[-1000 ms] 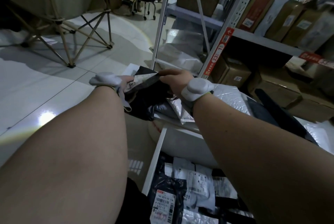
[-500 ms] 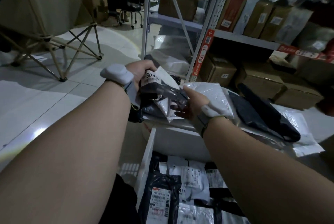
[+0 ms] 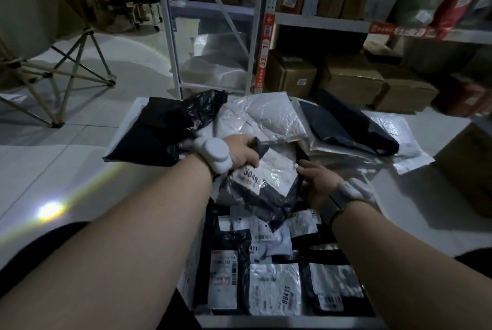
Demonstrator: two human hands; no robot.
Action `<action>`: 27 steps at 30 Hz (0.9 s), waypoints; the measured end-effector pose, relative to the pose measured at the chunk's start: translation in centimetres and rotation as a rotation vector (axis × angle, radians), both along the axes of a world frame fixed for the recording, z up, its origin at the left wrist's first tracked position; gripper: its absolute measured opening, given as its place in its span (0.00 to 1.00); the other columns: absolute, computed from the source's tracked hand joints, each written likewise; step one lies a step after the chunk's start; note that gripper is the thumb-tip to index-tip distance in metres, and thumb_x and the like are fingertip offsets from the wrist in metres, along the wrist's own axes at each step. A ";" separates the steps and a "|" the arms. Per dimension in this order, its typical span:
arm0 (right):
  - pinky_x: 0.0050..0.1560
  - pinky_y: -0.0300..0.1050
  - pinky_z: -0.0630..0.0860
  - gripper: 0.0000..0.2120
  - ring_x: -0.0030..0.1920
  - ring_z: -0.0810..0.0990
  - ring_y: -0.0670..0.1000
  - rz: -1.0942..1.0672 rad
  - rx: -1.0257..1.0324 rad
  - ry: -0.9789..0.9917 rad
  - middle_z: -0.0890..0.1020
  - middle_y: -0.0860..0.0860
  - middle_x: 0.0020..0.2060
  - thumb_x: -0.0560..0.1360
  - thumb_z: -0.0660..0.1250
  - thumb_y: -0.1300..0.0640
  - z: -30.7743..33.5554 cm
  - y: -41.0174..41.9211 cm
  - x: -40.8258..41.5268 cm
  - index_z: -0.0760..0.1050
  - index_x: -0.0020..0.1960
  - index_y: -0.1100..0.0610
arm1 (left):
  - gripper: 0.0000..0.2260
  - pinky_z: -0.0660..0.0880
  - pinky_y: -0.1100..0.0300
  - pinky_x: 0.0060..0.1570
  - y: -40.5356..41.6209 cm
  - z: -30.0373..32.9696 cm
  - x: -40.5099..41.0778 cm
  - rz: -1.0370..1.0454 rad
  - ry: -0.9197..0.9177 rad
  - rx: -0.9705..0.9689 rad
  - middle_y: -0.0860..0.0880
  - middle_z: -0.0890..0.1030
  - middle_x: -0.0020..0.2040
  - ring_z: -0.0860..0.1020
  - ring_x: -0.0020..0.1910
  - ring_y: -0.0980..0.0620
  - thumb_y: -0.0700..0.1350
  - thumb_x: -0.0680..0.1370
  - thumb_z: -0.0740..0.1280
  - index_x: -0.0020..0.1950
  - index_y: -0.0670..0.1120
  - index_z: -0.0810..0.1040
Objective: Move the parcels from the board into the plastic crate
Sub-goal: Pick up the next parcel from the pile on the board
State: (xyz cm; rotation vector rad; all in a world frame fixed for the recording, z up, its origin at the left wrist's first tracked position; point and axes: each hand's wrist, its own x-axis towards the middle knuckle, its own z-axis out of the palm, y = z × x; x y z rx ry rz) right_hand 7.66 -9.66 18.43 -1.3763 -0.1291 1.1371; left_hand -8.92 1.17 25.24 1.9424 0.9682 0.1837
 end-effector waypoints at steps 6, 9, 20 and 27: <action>0.35 0.46 0.73 0.12 0.38 0.78 0.53 0.022 -0.090 -0.073 0.79 0.53 0.42 0.76 0.62 0.70 -3.1 -4.5 2.4 0.76 0.51 0.55 | 0.09 0.71 0.58 0.40 -3.6 -6.6 1.8 0.035 0.068 -0.137 0.45 0.78 0.40 0.76 0.40 0.48 0.34 0.69 0.71 0.47 0.42 0.79; 0.35 0.44 0.72 0.12 0.39 0.77 0.52 0.055 -0.129 -0.088 0.79 0.52 0.43 0.76 0.61 0.70 -4.8 -6.0 3.1 0.76 0.51 0.56 | 0.11 0.72 0.60 0.42 -4.7 -9.0 1.9 0.037 0.138 -0.195 0.45 0.79 0.46 0.77 0.45 0.48 0.37 0.72 0.71 0.53 0.40 0.79; 0.40 0.45 0.75 0.12 0.38 0.76 0.50 0.197 -0.156 -0.209 0.77 0.51 0.41 0.77 0.61 0.69 -7.4 -6.1 3.5 0.75 0.45 0.53 | 0.34 0.70 0.47 0.66 -4.8 -11.1 2.9 0.302 0.011 -0.447 0.44 0.81 0.58 0.78 0.59 0.42 0.69 0.58 0.72 0.55 0.47 0.81; 0.38 0.45 0.76 0.10 0.36 0.77 0.51 0.285 -0.172 -0.243 0.77 0.51 0.38 0.76 0.63 0.69 -8.1 -5.6 3.5 0.76 0.48 0.55 | 0.29 0.64 0.59 0.64 -4.3 -11.5 3.8 0.302 0.165 -0.375 0.45 0.73 0.68 0.71 0.67 0.45 0.65 0.77 0.57 0.69 0.46 0.72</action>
